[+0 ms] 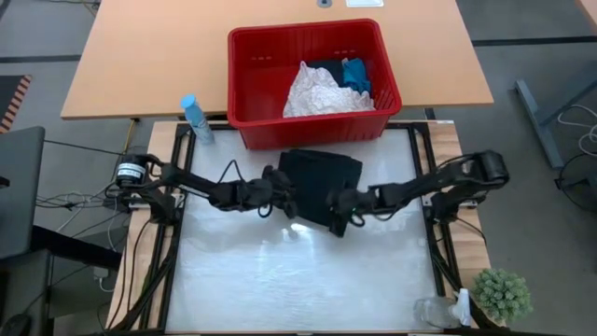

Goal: Fold Laundry from Bin
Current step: Fold the black pants from the red bin

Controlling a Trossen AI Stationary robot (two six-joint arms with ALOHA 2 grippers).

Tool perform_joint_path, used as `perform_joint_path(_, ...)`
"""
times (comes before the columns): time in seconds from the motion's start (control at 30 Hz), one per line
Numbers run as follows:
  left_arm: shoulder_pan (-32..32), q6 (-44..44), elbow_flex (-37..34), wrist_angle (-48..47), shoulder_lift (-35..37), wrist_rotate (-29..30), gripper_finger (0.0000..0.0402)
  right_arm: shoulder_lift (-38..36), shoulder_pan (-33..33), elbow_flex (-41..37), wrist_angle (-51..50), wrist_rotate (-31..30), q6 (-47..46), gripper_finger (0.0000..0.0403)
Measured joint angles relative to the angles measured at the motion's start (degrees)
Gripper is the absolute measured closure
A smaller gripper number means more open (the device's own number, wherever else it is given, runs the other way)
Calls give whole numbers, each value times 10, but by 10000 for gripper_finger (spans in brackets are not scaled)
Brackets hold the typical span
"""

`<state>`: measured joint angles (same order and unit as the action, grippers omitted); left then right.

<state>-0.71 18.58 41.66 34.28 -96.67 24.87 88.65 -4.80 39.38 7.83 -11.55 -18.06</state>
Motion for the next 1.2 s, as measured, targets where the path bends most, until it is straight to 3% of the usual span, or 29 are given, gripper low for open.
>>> perform_joint_path(0.3, 15, 11, -46, 100, -116, 27, 402, 111, -29, 3, 72, -20, -59, 388)
perform_joint_path(0.53, 13, 32, -44, 118, -164, 43, 401, 94, -29, 2, 63, -12, -72, 388)
perform_joint_path(0.77, 13, -2, -48, 83, -81, 37, 402, -51, -19, -1, -24, 5, -72, 385)
perform_joint_path(0.93, 10, -2, -45, 79, 26, 37, 402, -183, -2, -1, -116, -20, -72, 373)
perform_joint_path(1.03, 9, -65, -45, 83, 86, 51, 402, -252, 8, 0, -174, -45, -87, 375)
perform_joint_path(1.13, -13, -90, -45, 84, 100, 106, 401, -304, 17, 0, -210, -66, -94, 384)
perform_joint_path(1.2, -41, -56, -45, 76, 91, 98, 401, -332, 20, 0, -222, -67, -94, 386)
